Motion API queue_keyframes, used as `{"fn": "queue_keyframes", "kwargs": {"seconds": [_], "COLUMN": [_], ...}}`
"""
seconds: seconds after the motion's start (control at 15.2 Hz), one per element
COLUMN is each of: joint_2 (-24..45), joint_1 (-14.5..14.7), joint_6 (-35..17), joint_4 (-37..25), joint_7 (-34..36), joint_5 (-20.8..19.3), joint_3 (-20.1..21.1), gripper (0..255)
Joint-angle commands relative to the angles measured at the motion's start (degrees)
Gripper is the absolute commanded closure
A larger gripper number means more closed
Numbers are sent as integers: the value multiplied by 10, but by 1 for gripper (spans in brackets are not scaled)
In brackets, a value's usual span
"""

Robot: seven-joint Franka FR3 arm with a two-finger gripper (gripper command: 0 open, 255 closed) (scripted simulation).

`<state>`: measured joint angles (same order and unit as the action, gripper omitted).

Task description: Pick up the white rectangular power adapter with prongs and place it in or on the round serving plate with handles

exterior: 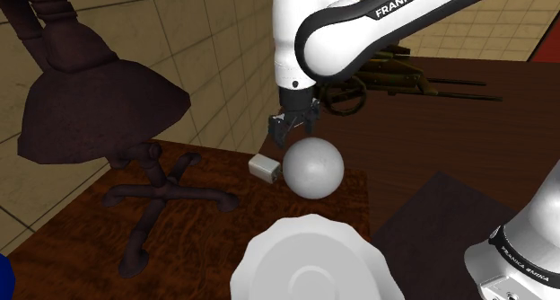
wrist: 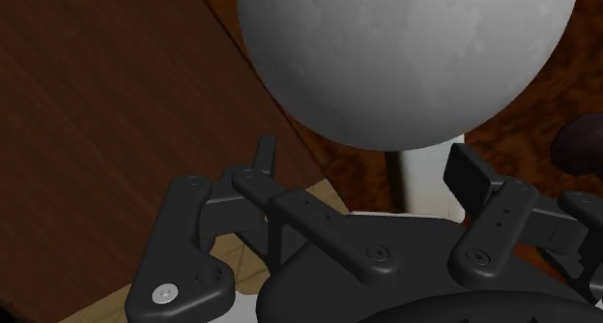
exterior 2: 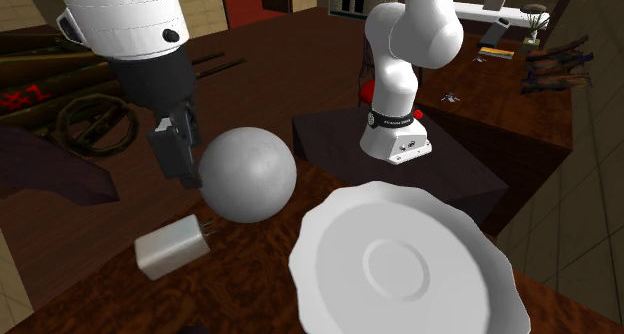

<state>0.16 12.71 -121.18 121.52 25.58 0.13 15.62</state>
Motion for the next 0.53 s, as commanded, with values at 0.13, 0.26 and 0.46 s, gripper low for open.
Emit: {"fn": "queue_keyframes", "kwargs": {"seconds": [0.13,0.26,0.46], "joint_2": [81,122,141], "joint_1": [20,33,38], "joint_6": [-17,-22,-37], "joint_4": [-59,-96,-100], "joint_7": [36,53,60], "joint_5": [-37,-57,-66], "joint_3": [15,18,18], "gripper": [0,0,0]}}
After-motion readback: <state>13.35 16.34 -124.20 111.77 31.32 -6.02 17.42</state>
